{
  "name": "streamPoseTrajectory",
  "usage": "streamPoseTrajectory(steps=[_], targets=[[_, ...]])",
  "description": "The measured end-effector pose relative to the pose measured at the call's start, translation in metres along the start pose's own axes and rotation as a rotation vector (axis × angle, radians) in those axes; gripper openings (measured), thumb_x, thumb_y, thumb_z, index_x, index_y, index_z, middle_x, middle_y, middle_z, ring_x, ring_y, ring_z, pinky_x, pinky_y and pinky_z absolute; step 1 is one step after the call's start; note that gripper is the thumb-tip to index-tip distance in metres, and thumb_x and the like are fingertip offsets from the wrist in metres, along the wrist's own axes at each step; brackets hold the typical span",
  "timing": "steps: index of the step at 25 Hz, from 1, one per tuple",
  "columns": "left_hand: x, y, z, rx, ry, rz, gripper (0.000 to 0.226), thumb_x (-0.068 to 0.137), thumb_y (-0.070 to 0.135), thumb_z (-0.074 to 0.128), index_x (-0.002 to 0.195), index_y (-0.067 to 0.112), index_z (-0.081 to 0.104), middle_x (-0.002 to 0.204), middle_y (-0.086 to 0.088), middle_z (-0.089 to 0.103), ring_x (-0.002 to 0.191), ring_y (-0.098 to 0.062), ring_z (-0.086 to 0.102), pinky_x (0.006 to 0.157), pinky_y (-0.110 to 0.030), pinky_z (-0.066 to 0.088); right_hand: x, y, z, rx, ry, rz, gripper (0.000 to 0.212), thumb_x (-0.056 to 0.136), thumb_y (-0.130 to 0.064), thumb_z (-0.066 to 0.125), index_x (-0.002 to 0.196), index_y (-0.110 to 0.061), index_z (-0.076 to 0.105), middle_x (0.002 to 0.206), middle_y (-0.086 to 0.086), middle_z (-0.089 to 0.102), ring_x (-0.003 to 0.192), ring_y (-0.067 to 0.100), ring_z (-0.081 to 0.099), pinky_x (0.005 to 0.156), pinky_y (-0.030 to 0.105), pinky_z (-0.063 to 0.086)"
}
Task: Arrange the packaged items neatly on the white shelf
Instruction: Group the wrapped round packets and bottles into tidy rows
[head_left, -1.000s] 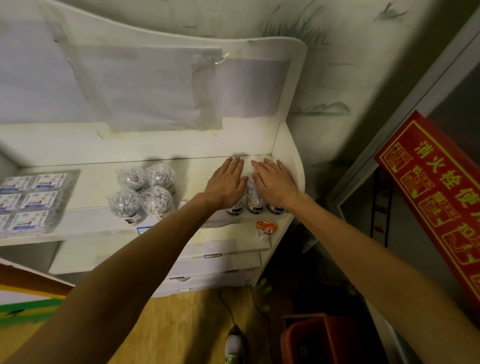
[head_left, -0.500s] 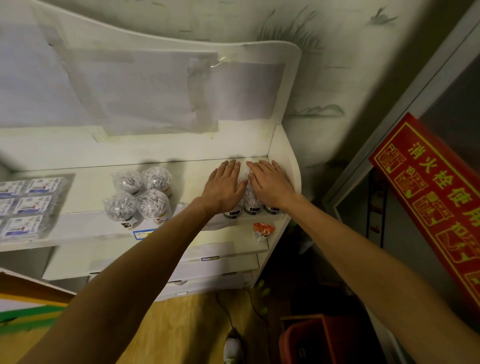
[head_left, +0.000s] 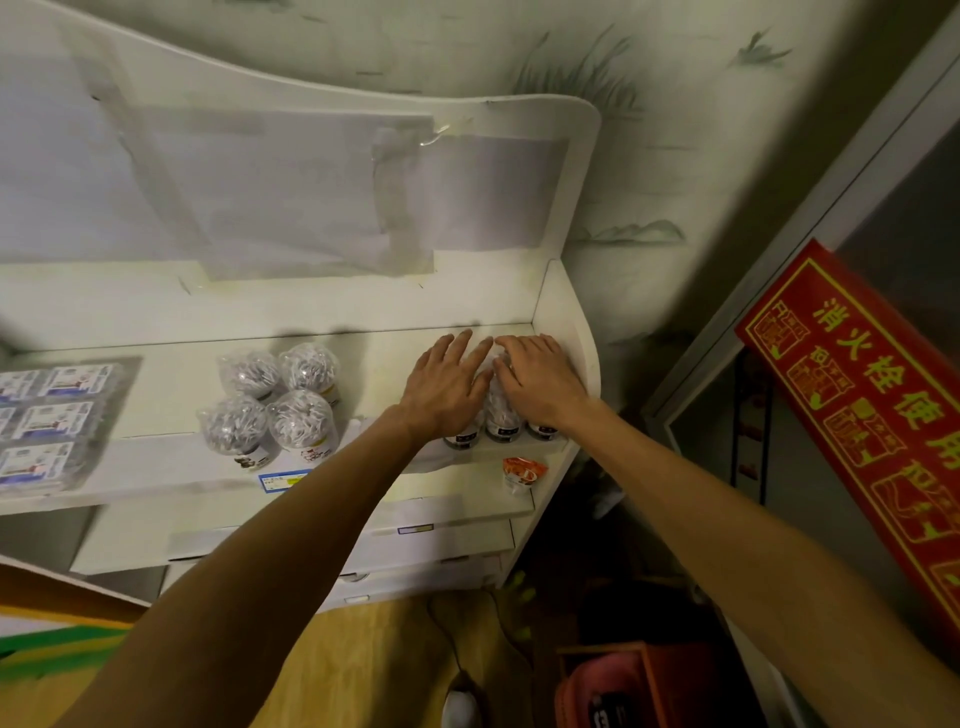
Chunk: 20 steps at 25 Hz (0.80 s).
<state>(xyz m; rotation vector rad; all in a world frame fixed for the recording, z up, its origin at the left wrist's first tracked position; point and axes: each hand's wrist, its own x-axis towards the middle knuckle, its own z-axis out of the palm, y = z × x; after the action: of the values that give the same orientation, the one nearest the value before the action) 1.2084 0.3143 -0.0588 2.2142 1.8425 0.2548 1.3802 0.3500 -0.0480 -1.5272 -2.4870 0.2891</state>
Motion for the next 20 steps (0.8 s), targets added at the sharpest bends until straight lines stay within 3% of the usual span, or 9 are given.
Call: streamPoseTrajectory(steps=[13, 20], targets=[[0.0005, -0.0006, 0.0053, -0.042, 0.044, -0.012, 0.059, 0.104, 0.055, 0.016, 0.157, 0.030, 0.019, 0.165, -0.003, 0.018, 0.151, -0.026, 0.012, 0.122, -0.044, 0.016, 0.0026, 0.0058, 0.0072, -0.019, -0.011, -0.007, 0.045, 0.107, -0.039, 0.026, 0.144, -0.019, 0.043, 0.144, 0.004, 0.054, 0.134, 0.021, 0.045, 0.123, 0.043, 0.020], [-0.0003, 0.0005, 0.0024, 0.008, -0.011, -0.015, 0.064, 0.103, 0.056, 0.011, 0.159, 0.027, 0.006, 0.167, -0.004, 0.003, 0.153, -0.025, -0.002, 0.124, -0.044, 0.005, 0.0016, 0.0050, 0.0073, -0.078, -0.054, -0.017, 0.051, 0.108, -0.040, 0.021, 0.152, -0.018, 0.034, 0.153, 0.004, 0.044, 0.143, 0.021, 0.036, 0.124, 0.045, 0.013]])
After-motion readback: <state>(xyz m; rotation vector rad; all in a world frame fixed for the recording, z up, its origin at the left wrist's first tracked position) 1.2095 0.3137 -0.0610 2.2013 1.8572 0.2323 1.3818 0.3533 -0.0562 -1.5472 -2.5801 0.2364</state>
